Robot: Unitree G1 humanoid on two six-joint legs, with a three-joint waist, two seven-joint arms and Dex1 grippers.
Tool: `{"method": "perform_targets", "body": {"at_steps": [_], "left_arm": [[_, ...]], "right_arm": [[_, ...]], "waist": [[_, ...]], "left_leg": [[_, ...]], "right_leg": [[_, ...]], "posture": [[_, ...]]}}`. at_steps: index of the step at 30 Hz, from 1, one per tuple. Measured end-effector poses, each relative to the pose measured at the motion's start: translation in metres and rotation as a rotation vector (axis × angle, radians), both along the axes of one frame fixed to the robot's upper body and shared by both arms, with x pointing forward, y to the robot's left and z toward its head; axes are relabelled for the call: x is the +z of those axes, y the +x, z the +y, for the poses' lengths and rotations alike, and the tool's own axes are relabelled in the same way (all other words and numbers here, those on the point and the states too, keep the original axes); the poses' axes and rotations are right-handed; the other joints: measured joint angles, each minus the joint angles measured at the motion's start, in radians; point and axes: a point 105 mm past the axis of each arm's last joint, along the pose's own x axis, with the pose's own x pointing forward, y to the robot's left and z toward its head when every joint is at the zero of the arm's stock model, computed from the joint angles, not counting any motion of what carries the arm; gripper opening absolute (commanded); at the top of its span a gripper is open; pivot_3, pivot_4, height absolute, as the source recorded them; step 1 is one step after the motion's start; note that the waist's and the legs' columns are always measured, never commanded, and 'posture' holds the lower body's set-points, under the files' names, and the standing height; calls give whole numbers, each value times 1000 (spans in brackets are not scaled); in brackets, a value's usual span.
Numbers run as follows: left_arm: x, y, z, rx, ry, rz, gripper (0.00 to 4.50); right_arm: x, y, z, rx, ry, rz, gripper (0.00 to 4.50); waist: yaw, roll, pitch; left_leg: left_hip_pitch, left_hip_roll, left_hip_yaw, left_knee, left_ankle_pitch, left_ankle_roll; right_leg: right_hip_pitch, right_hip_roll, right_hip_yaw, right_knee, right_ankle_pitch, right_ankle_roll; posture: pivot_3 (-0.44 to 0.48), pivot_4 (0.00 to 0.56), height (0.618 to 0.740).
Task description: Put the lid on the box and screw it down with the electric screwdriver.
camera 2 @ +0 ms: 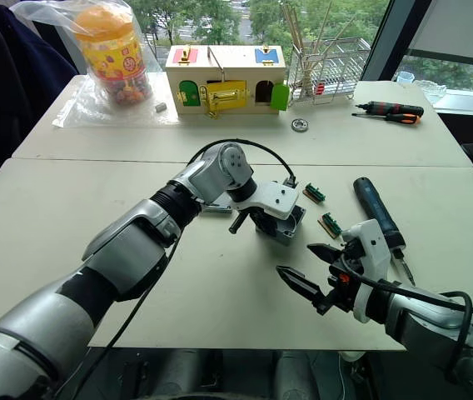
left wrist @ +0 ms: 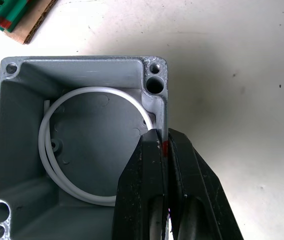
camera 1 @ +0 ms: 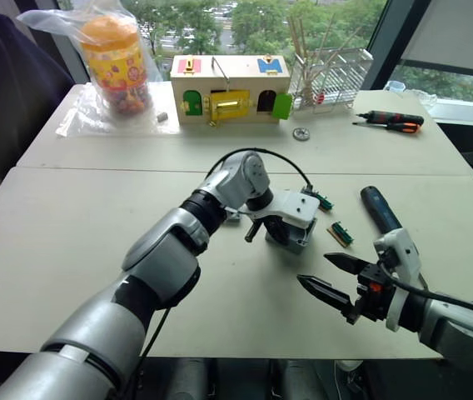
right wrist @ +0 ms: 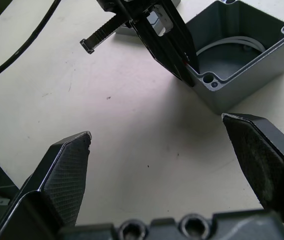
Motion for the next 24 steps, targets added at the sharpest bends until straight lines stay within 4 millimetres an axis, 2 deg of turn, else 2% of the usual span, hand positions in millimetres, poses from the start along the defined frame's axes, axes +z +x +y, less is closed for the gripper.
{"method": "perform_targets", "body": {"at_steps": [8,12,15,22,24], "left_arm": [[4,3,38,-167,56,-44,69],[2,3,45,-196,69,-48,69],[0,2,43,-210,72,-45,957],[0,0,41,-219,59,-40,4417],[7,3,43,-186,25,-38,4417]], "right_arm": [[2,2,2,9,4,-8,4500],[-1,1,6,15,15,2,4500],[0,2,7,16,18,-1,4500],[4,3,10,34,12,-13,4500],[8,3,11,54,1,-23,4500]], "waist": [[3,0,0],[3,0,0],[2,0,0],[1,0,0],[0,0,0]], "left_leg": [[-1,0,1,1,0,-1],[-1,-1,1,1,0,0],[-1,-1,1,1,0,0],[-1,0,1,2,0,0],[-1,0,1,2,0,0]], "right_leg": [[-1,0,0,1,0,0],[-1,0,0,1,0,0],[-1,0,0,1,0,0],[-1,0,0,1,1,1],[-2,0,0,1,1,1]], "posture": [[0,150,711],[0,150,711],[0,150,711],[0,150,711],[0,150,711]]}}
